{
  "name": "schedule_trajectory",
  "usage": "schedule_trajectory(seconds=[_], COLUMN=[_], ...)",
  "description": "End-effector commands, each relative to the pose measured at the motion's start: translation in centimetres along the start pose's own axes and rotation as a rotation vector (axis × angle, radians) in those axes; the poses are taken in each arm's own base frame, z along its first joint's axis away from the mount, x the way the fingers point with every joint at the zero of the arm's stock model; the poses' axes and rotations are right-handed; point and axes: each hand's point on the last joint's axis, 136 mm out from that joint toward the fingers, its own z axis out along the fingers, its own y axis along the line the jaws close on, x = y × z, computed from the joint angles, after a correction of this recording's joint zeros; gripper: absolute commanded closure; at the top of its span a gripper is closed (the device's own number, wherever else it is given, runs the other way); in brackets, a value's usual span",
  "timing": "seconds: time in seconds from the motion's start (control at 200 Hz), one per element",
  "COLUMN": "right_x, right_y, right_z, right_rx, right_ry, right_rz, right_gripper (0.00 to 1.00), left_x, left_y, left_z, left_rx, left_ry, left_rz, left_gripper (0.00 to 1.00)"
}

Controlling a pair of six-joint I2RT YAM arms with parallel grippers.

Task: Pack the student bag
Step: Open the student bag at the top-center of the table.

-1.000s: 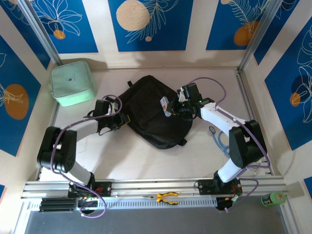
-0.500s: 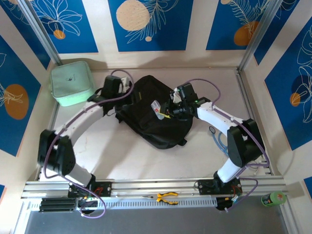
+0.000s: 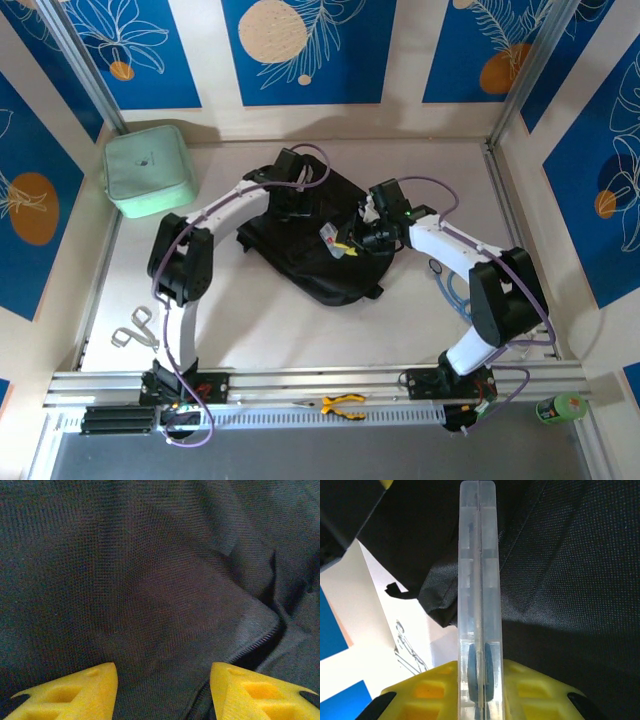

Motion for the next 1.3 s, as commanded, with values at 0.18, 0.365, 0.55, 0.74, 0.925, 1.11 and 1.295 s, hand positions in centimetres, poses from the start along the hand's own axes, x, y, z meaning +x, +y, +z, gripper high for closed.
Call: schedule_trajectory(seconds=[0.18, 0.365, 0.55, 0.74, 0.925, 1.11, 1.295], right_x=[1.6, 1.8, 2.5, 2.4, 2.1, 1.8, 1.7], right_y=[-5.0, -7.4, -9.6, -10.1, -9.9, -9.8, -9.7], right_z=[1.4, 1.5, 1.8, 1.6, 1.7, 1.7, 1.6], right_rx=[0.141, 0.193, 0.227, 0.233, 0.226, 0.220, 0.220], right_ry=[0.064, 0.066, 0.075, 0.066, 0.058, 0.054, 0.044], right_rz=[0.181, 0.270, 0.336, 0.344, 0.340, 0.337, 0.333], right_gripper=[0.89, 0.90, 0.91, 0.91, 0.91, 0.92, 0.91], left_x=[1.0, 2.5, 3.2, 4.3, 6.3, 6.9, 6.5], left_y=[0.8, 2.3, 2.2, 1.2, 2.2, 3.0, 4.5], left_z=[1.2, 2.7, 3.2, 2.1, 1.4, 2.0, 2.6], left_rx=[-0.095, -0.156, -0.140, -0.058, -0.061, -0.081, -0.165], left_ry=[0.069, 0.133, 0.164, 0.234, 0.334, 0.369, 0.377], left_rz=[0.096, 0.106, 0.151, 0.334, 0.492, 0.545, 0.558], left_gripper=[0.45, 0.43, 0.39, 0.32, 0.23, 0.21, 0.25])
